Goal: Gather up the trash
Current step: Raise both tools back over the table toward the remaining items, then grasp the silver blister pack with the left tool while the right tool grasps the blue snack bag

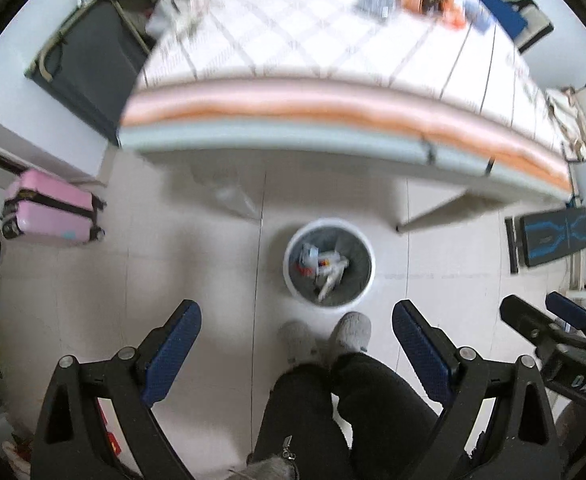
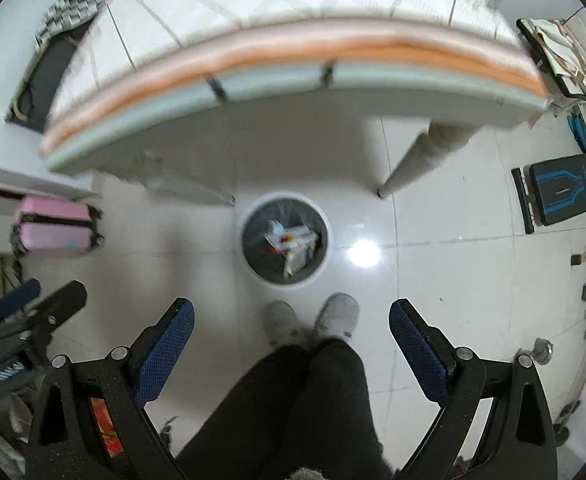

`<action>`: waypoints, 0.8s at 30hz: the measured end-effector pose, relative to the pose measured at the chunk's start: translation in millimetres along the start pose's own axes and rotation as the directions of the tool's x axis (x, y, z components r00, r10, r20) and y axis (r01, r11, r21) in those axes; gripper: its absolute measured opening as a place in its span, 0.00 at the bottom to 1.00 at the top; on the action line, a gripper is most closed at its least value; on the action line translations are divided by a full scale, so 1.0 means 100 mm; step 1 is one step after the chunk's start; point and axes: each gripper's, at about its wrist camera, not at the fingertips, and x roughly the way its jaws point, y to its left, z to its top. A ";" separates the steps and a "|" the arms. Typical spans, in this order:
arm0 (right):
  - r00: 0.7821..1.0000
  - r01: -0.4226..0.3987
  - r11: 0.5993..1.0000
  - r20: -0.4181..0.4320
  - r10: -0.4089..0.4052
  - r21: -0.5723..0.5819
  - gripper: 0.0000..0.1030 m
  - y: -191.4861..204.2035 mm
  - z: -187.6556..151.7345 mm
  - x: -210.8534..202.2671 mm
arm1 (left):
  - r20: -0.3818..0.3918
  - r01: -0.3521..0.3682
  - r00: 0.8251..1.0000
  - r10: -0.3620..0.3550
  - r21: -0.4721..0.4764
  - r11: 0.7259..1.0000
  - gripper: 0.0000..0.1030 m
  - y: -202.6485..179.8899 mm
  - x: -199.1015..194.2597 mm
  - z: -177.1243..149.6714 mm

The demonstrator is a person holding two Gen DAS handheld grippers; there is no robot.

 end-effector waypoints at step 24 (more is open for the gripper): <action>0.987 0.161 0.984 0.033 -0.159 -0.069 0.96 -1.23 4.53 0.17 | -0.013 -0.244 0.966 0.257 0.269 0.932 1.00 -1.11 0.96 3.37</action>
